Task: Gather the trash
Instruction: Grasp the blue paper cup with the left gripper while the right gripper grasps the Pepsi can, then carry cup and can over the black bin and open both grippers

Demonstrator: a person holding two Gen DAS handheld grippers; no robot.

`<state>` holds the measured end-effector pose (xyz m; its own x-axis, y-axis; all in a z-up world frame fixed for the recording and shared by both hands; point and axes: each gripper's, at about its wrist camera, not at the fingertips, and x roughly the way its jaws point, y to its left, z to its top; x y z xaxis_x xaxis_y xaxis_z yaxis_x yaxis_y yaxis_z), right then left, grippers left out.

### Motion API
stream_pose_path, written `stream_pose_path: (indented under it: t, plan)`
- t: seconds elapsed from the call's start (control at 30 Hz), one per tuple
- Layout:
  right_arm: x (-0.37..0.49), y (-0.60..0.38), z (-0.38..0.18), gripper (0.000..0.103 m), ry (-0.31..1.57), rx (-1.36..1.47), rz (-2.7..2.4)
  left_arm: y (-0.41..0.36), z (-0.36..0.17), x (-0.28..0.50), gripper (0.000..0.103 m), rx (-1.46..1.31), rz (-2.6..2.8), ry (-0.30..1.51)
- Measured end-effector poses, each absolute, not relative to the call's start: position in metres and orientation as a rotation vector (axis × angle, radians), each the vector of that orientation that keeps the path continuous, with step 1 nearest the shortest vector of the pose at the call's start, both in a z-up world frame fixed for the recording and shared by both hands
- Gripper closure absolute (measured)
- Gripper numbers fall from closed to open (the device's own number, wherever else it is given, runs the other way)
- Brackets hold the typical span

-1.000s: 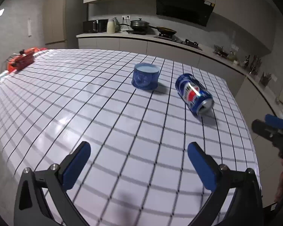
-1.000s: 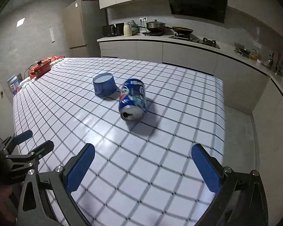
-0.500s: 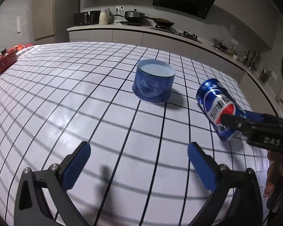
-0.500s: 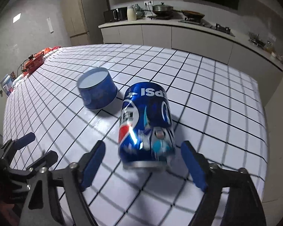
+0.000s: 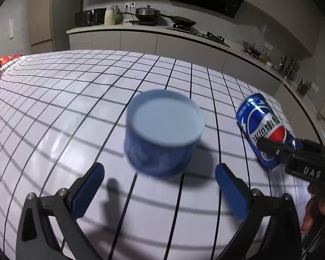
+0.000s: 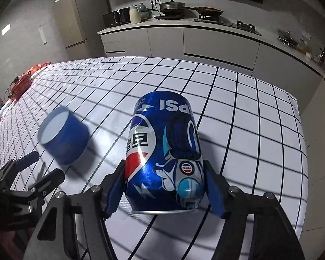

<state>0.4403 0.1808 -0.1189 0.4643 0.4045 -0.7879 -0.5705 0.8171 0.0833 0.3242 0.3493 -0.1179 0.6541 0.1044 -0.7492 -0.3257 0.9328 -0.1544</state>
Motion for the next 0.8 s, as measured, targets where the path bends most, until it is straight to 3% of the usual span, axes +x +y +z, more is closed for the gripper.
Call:
stream_pose_path:
  t: [0.2, 0.33, 0.8]
  plan:
    - [0.466, 0.193, -0.128, 0.035, 0.933, -0.222, 0.589, 0.356, -0.121, 0.343, 0.01, -0.305, 0.255, 0.852]
    - [0.469, 0.194, -0.126, 0.036, 0.938, -0.212, 0.598, 0.353, -0.119, 0.344, 0.025, -0.29, 0.253, 0.846]
    - [0.413, 0.135, -0.081, 0.036, 0.852, -0.189, 0.601, 0.302, -0.071, 0.299, 0.026, -0.248, 0.212, 0.759]
